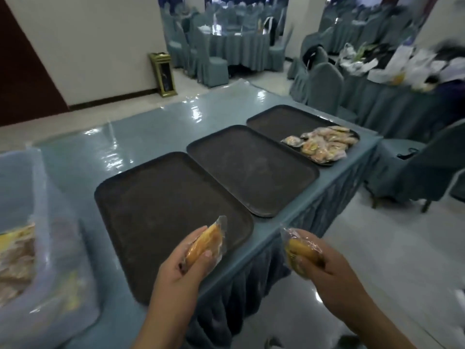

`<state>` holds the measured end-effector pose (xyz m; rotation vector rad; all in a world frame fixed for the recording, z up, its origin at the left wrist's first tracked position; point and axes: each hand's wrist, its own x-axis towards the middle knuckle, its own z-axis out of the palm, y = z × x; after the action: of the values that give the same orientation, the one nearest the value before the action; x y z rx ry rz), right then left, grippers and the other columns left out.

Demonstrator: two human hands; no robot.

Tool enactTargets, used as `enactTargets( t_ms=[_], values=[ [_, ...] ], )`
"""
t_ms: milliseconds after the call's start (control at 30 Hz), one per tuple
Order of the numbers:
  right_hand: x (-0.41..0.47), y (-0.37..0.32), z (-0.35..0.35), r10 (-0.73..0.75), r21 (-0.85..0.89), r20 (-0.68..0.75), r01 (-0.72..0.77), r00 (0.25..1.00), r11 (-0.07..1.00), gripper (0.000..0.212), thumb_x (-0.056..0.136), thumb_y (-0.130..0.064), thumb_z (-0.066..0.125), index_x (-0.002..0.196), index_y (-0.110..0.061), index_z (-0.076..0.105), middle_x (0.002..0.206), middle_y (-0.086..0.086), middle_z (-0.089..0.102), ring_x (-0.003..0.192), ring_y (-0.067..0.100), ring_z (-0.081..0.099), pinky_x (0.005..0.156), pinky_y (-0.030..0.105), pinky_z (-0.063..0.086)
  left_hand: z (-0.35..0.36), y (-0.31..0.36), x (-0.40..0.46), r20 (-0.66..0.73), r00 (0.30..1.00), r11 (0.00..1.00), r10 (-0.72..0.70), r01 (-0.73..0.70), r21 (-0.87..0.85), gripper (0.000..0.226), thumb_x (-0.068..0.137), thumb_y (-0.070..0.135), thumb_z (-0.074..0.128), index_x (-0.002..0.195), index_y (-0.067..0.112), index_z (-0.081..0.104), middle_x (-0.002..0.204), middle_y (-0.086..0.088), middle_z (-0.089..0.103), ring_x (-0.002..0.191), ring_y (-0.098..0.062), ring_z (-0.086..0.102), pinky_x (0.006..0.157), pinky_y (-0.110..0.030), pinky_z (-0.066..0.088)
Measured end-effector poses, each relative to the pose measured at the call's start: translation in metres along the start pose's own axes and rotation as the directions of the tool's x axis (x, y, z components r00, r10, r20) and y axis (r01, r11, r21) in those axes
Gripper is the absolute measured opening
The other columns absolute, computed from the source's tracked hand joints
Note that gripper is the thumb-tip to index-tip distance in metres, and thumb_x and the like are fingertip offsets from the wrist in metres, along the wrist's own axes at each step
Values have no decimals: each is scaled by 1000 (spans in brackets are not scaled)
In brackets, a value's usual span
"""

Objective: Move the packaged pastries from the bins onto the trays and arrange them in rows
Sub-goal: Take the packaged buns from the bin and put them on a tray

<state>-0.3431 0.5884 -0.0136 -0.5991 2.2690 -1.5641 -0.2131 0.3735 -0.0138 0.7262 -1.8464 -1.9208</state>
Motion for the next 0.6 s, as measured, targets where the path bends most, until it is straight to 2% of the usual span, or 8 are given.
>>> enactTargets(
  t_ms=[100,167,300,433,533,600],
  values=[
    [32,19,-44,-28,-24,-3,28,1000,999,47,95,-1,56,121,-40,62,105,-20,70,99,1,64,84,15,48,54,-3,33,13,1000,999,-17,17,32,34,89,-3,65,110,23,72,98,13,76,93,-2,70,73,-8,51],
    [55,31,-81,-20,18,-23,20,1000,1000,47,96,-2,56,124,-40,60,109,-24,69,104,-3,62,85,12,46,94,-4,57,22,999,999,-39,38,36,33,89,-4,65,109,21,72,97,13,76,90,0,70,69,-7,50],
    [96,67,-146,22,15,-89,-21,996,1000,49,97,-6,56,124,-47,58,116,-30,65,110,-5,59,96,27,48,165,-1,101,86,996,998,-25,20,56,34,90,3,67,112,29,72,104,9,76,100,-8,70,81,-23,53],
    [127,96,-190,70,13,-102,-69,992,998,54,99,-10,55,126,-56,53,117,-38,60,112,-10,55,92,23,45,213,-4,137,152,988,994,-20,3,111,38,92,9,66,108,42,73,109,10,74,102,-7,69,90,-30,50],
    [153,106,-211,81,-23,-96,-84,992,996,57,99,-10,54,128,-59,50,112,-40,60,107,-7,58,86,17,48,235,-10,168,173,984,992,-32,10,128,35,91,13,71,109,43,72,110,6,74,104,-13,70,95,-40,52],
    [172,115,-223,87,-47,-113,-93,990,995,55,100,-12,54,128,-60,50,109,-36,63,102,1,61,86,23,51,250,-15,191,181,982,990,-46,20,139,32,89,17,72,111,40,73,111,4,74,104,-16,70,95,-42,53]
  ],
)
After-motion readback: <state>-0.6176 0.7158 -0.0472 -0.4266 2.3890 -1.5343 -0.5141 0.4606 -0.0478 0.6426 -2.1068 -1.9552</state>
